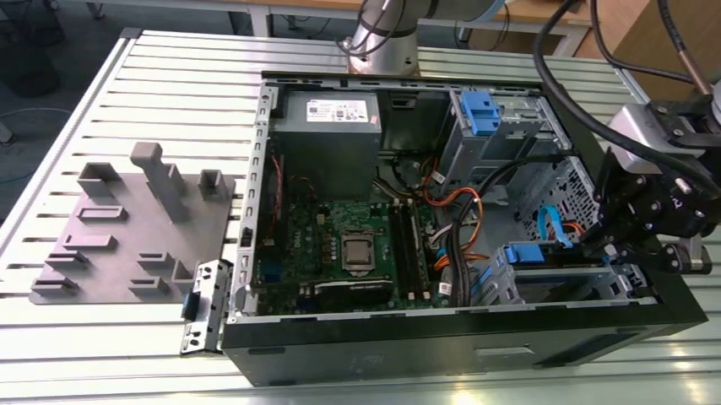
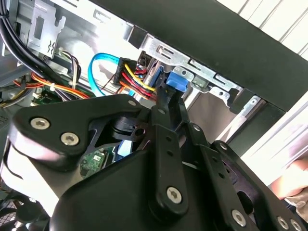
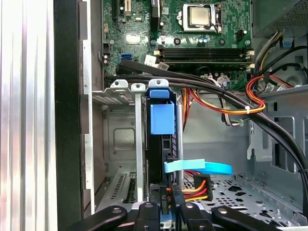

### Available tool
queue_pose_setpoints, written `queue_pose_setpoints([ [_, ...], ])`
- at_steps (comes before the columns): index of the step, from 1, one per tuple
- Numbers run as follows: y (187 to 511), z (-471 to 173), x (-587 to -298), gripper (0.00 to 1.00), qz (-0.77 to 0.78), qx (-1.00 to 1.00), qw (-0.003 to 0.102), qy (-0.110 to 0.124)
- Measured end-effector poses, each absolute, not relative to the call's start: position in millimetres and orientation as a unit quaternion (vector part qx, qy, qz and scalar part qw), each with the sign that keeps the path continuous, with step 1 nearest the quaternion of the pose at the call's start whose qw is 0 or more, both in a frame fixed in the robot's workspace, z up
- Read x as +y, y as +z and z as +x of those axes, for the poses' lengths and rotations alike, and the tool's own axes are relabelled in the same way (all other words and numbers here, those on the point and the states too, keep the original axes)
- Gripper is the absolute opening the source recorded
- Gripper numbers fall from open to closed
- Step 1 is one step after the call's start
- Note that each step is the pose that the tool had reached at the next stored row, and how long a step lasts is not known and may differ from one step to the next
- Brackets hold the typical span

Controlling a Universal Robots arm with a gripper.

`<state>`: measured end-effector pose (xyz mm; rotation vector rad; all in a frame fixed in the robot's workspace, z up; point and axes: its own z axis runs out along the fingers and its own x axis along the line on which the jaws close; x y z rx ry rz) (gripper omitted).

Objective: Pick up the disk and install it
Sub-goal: 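Insert the second disk wire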

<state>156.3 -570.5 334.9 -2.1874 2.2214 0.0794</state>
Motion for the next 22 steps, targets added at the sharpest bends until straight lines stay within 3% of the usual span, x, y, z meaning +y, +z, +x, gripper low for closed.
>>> queue_pose_setpoints([
  [9,334.9,157.8,-570.6,0.24,-0.701,0.712,0.012,0.025],
  [11,335.0,157.8,-570.5,0.16,-0.701,0.712,0.011,0.025],
  [22,335.6,158.8,-570.6,0.16,-0.701,0.712,0.012,0.025],
])
